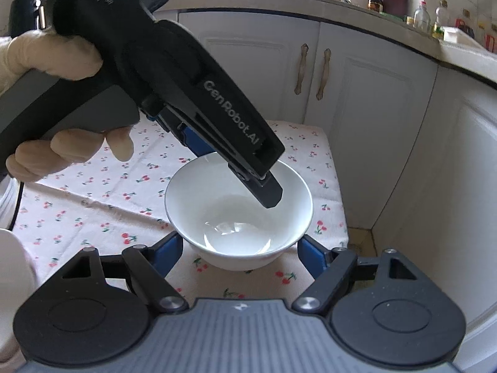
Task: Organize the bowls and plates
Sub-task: 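Carry the pink-decal bowl with the left gripper over the nested bowls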
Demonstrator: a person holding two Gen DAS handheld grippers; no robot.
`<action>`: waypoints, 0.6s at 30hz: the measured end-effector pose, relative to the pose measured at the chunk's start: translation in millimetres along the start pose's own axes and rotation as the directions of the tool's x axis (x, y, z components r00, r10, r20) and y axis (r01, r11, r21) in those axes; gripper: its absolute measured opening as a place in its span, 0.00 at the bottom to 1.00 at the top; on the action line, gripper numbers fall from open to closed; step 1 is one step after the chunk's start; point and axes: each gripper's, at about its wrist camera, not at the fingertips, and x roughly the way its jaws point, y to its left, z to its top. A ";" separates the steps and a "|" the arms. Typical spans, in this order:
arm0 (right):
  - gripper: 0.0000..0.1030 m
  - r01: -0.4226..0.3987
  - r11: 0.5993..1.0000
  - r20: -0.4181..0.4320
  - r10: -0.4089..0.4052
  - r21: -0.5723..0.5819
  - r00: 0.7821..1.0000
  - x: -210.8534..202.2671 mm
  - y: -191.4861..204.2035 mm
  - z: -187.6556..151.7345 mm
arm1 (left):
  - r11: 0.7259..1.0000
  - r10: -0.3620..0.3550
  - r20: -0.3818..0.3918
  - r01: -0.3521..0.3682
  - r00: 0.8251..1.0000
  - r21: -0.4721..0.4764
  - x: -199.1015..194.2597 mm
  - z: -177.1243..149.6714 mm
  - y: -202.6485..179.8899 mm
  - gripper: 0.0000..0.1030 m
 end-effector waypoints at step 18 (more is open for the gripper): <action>0.82 -0.047 0.999 0.025 0.047 -0.008 0.999 -66.3 43.5 5.3 | 0.999 0.038 0.069 -0.038 0.997 0.005 -75.0 -46.3 -26.3 0.65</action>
